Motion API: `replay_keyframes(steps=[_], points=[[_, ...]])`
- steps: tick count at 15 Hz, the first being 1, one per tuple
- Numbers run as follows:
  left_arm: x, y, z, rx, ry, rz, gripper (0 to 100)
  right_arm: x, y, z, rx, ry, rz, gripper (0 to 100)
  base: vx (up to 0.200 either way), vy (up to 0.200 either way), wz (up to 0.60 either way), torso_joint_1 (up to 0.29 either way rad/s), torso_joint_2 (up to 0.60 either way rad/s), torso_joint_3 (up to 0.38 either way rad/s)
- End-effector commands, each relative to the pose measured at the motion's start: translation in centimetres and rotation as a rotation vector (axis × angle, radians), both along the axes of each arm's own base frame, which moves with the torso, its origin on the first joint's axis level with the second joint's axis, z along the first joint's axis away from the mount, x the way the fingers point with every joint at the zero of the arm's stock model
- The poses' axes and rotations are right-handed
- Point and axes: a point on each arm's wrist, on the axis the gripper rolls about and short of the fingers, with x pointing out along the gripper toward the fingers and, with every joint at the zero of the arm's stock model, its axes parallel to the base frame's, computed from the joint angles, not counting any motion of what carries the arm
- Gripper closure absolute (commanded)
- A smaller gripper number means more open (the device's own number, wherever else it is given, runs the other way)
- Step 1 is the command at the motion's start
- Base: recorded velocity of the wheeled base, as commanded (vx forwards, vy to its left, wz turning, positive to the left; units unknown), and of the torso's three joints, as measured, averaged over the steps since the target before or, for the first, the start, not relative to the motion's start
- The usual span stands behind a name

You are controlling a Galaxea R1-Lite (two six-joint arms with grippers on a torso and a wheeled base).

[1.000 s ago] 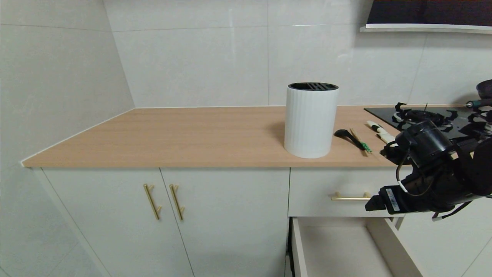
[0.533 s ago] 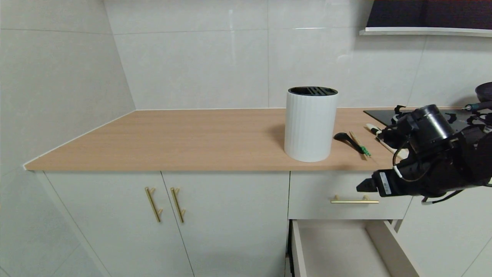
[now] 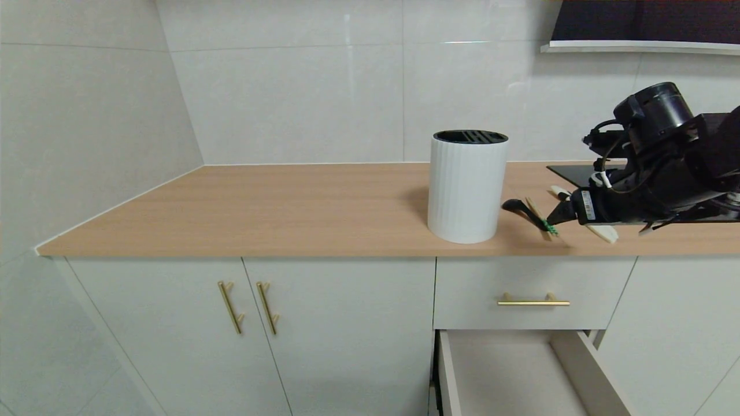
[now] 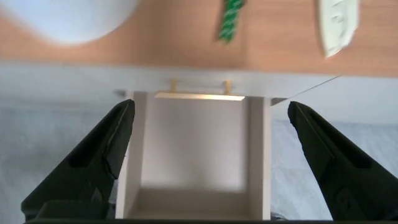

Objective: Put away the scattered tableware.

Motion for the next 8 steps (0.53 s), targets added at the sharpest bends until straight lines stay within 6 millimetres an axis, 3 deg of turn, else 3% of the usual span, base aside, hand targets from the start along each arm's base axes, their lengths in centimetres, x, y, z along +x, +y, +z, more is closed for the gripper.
replay_keyframes(steps=[1, 4, 8], points=[[0.0, 0.0, 0.0, 0.0, 0.001, 0.0, 0, 2.8, 0.2, -1.8, -0.008, 0.036, -0.013, 0, 0.0, 0.0, 0.0, 0.0, 0.0, 0.0], [0.0, 0.0, 0.0, 0.0, 0.001, 0.0, 0, 5.2, 0.4, -3.7, -0.015, 0.062, -0.024, 0, 0.0, 0.0, 0.0, 0.0, 0.0, 0.0], [0.0, 0.0, 0.0, 0.0, 0.001, 0.0, 0, 6.8, 0.6, -4.8, -0.007, 0.025, -0.03, 0, 0.0, 0.0, 0.0, 0.0, 0.0, 0.0]])
